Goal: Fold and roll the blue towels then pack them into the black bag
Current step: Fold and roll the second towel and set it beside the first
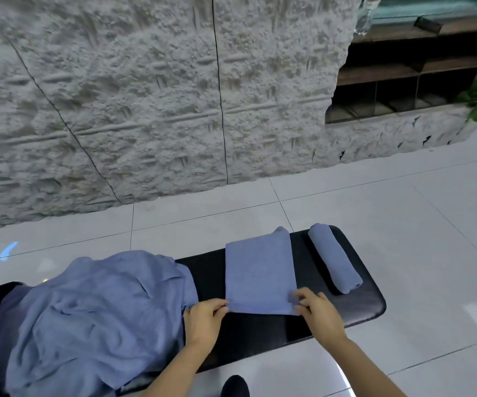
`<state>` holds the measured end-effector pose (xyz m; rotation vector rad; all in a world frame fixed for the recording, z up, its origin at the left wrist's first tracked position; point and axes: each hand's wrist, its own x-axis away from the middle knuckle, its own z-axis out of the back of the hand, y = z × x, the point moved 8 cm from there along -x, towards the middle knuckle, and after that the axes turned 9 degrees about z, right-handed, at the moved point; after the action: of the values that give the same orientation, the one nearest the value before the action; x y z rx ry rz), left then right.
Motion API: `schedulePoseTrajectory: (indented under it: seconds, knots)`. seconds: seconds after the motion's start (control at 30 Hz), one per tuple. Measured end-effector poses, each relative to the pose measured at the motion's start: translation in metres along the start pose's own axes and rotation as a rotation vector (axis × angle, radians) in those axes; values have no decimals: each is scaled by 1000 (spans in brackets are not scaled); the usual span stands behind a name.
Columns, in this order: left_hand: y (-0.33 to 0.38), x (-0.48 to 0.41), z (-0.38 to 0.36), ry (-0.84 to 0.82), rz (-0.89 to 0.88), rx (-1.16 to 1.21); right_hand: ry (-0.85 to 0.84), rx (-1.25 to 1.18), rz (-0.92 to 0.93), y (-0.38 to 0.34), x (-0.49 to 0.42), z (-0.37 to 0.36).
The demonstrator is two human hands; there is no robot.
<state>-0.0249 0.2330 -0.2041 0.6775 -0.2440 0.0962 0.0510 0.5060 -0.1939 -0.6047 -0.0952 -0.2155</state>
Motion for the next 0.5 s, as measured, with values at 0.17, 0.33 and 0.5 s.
schedulePoseTrajectory:
  seconds: [0.17, 0.33, 0.5]
  knots:
    - [2, -12, -2, -28, 193, -6, -7, -37, -117, 0, -17, -7]
    - [30, -13, -1, 97, -131, -136, 195, 280, 217, -31, -14, -1]
    - [42, 9, -18, 68, -668, -477, 167, 434, 508, -36, 4, -11]
